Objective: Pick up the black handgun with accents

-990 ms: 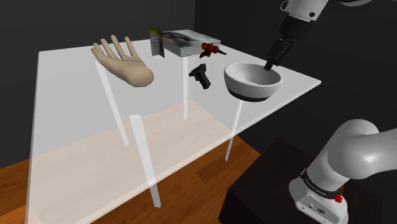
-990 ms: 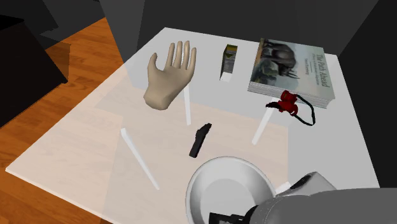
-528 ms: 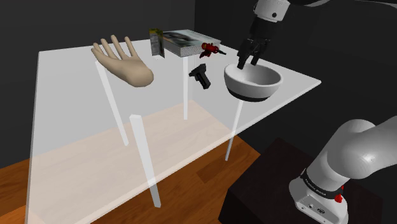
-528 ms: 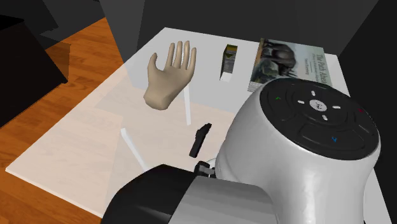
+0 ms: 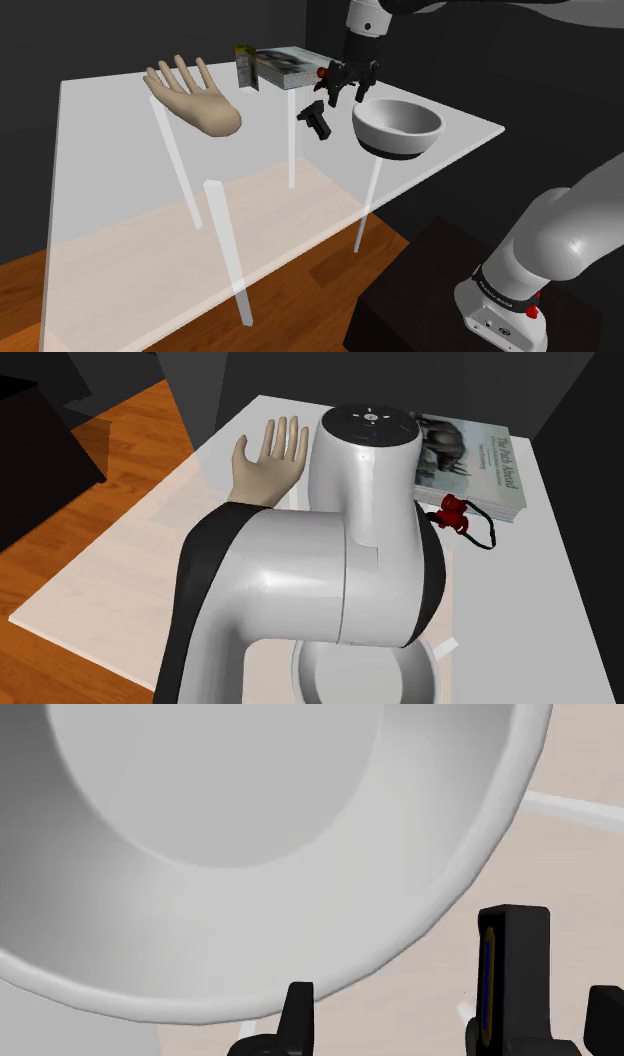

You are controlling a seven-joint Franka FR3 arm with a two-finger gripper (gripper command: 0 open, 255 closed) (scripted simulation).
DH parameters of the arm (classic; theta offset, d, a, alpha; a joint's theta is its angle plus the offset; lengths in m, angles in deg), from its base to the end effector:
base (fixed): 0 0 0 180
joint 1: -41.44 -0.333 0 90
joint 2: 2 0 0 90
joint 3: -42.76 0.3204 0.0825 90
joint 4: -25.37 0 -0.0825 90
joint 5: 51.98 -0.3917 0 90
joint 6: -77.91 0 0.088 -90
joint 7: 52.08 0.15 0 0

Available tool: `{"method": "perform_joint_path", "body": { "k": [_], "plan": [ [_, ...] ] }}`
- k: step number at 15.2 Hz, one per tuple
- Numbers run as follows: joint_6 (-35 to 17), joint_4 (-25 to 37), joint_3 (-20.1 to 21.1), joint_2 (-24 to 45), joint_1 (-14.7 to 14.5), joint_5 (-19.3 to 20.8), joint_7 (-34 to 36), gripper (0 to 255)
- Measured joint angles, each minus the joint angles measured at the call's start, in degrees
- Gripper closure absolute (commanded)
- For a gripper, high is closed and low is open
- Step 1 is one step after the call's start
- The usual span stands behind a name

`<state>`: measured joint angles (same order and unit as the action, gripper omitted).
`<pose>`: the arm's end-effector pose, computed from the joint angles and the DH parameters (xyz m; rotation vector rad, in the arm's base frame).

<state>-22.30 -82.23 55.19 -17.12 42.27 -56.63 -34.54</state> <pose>0.4855 0.1216 0.5890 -3.0751 0.1794 -0.1835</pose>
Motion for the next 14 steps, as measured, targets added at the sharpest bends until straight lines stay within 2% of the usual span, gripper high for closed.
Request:
{"method": "perform_joint_path", "body": {
  "k": [8, 14],
  "plan": [
    [1.38, 18.53, 3.51, 19.1, -1.06, 5.59, 11.36, 0],
    [-2.28, 15.69, 3.49, 20.06, -1.12, 5.93, 11.97, 0]
  ]
}}
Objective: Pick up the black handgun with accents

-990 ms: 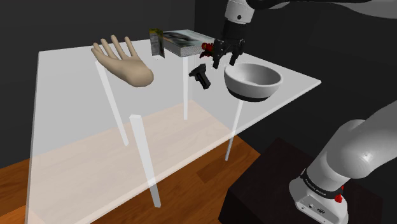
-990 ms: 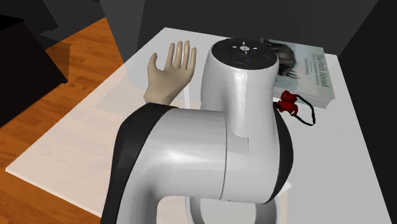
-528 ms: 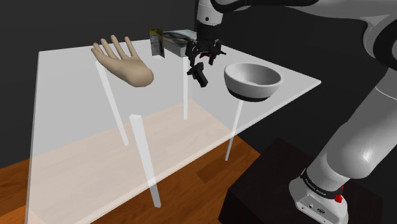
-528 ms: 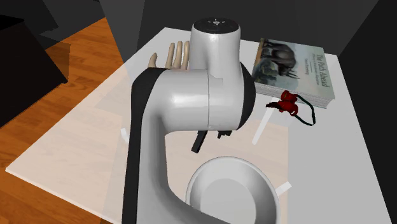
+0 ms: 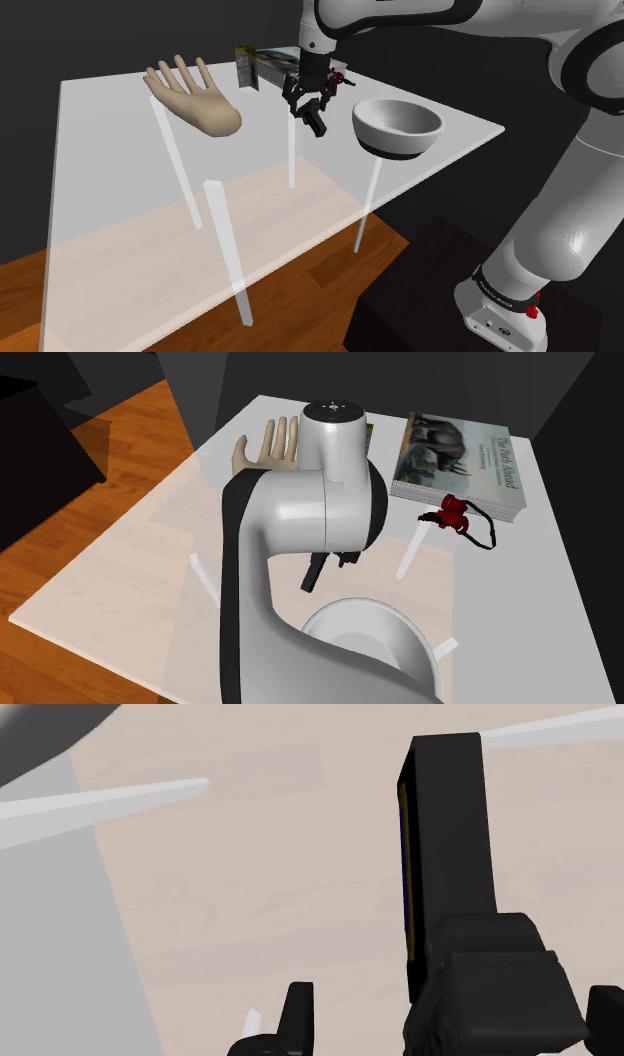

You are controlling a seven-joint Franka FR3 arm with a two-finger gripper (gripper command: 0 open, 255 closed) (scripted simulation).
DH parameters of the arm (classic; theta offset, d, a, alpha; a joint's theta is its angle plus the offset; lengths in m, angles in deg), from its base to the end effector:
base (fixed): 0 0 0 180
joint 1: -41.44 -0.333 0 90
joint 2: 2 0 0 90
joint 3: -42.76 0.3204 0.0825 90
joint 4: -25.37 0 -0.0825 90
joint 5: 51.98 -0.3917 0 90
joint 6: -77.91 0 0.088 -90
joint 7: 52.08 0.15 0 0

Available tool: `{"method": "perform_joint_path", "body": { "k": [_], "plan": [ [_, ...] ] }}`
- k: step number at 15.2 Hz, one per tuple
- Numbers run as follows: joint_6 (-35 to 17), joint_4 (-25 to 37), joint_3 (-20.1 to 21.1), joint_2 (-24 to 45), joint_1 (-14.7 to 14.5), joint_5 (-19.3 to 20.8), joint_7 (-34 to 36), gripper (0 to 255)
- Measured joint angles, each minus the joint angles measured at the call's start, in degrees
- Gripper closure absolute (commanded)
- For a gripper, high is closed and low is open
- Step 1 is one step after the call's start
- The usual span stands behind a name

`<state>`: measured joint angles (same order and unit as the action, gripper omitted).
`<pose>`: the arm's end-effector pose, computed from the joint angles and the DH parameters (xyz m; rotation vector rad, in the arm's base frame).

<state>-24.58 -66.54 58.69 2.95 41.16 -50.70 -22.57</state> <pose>0.5883 0.1623 0.5415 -3.0768 0.3563 -0.1442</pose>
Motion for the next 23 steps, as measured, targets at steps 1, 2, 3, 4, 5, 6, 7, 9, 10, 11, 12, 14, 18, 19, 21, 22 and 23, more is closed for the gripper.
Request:
{"method": "perform_joint_path", "body": {
  "k": [1, 2, 3, 4, 5, 6, 7, 9, 10, 11, 12, 14, 18, 19, 21, 22, 23],
  "plan": [
    [-1.03, -1.42, -0.05, -0.41, 0.09, -0.13, -0.12, 0],
    [-1.58, -1.93, -0.07, -0.37, 0.11, -0.12, -0.14, 0],
    [-1.83, -2.21, -0.06, -0.4, 0.1, -0.12, -0.11, 255],
    [-1.95, -2.35, -0.05, -0.42, 0.09, -0.13, -0.09, 255],
    [-2.01, -2.42, -0.04, -0.44, 0.08, -0.13, -0.08, 255],
    [-2.06, -2.43, -0.04, -0.46, 0.08, -0.13, -0.06, 255],
    [-2.09, -2.45, -0.05, -0.49, 0.08, -0.13, -0.07, 255],
    [-2.12, -2.46, -0.05, -0.49, 0.09, -0.13, -0.07, 255],
    [-2.13, -2.46, -0.05, -0.49, 0.09, -0.13, -0.07, 255],
    [-2.12, -2.45, -0.05, -0.47, 0.09, -0.12, -0.07, 255],
    [-2.13, -2.44, -0.05, -0.47, 0.09, -0.12, -0.07, 255],
    [-1.8, -2.12, -0.04, -0.41, 0.07, -0.11, -0.06, 255],
    [1.09, 1.14, -0.02, 0.01, 0.03, -0.01, -0.06, 255],
    [1.88, 2.04, 0.01, 0.13, -0.02, 0.03, 0.01, 255],
    [3.48, 3.92, 0.09, 0.41, -0.14, 0.13, 0.16, 255],
    [4.32, 5.02, 0.05, 0.68, -0.1, 0.18, 0.05, 255],
    [5.14, 5.92, 0.09, 0.77, -0.16, 0.22, 0.14, 255]
  ]
}}
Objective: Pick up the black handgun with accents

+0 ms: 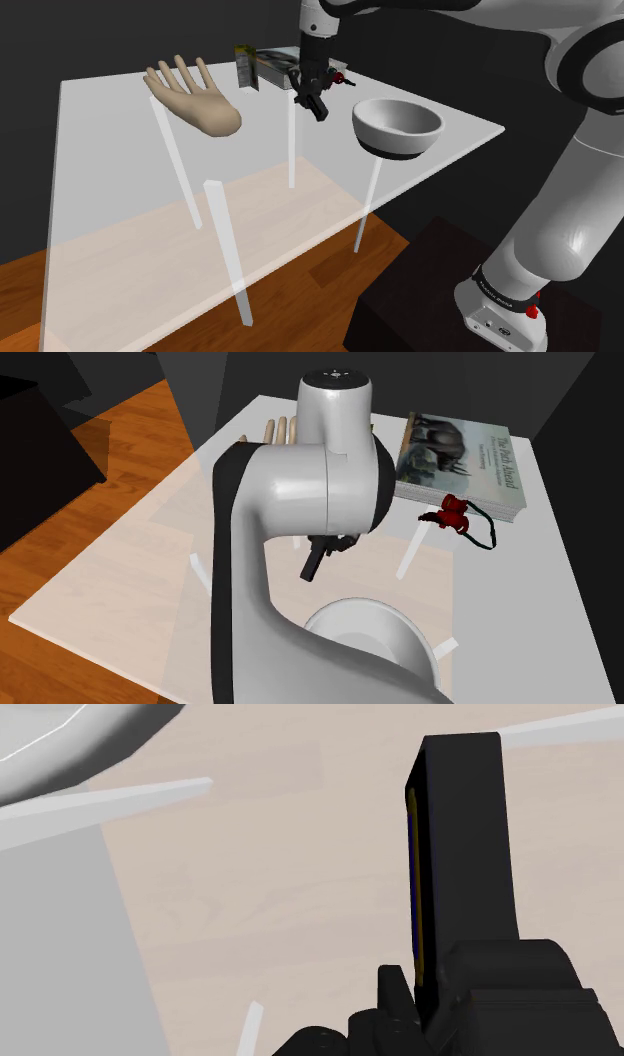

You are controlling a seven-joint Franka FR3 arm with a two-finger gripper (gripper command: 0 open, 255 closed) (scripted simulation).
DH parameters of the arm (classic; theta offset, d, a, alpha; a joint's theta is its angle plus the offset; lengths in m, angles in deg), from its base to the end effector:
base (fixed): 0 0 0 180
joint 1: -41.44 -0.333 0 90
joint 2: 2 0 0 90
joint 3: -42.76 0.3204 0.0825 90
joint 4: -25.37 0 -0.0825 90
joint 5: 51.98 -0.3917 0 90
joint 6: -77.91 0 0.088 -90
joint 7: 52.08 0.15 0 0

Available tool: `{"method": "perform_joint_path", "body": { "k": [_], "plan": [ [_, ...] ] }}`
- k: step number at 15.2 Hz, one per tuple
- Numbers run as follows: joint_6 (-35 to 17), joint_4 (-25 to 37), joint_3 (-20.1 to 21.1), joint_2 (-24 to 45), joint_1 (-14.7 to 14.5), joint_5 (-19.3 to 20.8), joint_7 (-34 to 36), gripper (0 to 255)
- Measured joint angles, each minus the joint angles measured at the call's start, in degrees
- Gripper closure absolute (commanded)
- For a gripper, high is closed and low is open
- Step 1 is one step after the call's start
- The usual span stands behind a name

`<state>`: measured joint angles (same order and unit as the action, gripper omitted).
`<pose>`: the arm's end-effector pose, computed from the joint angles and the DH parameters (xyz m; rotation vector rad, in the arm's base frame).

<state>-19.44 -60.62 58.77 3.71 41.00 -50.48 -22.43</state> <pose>0.5875 0.1619 0.5760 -3.0763 0.3570 -0.1454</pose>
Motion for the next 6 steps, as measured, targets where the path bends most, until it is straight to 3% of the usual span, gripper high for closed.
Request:
{"method": "perform_joint_path", "body": {
  "k": [6],
  "plan": [
    [4.89, 6.38, 0.13, 1.57, -0.3, 0.48, 0.23, 255]
  ]
}}
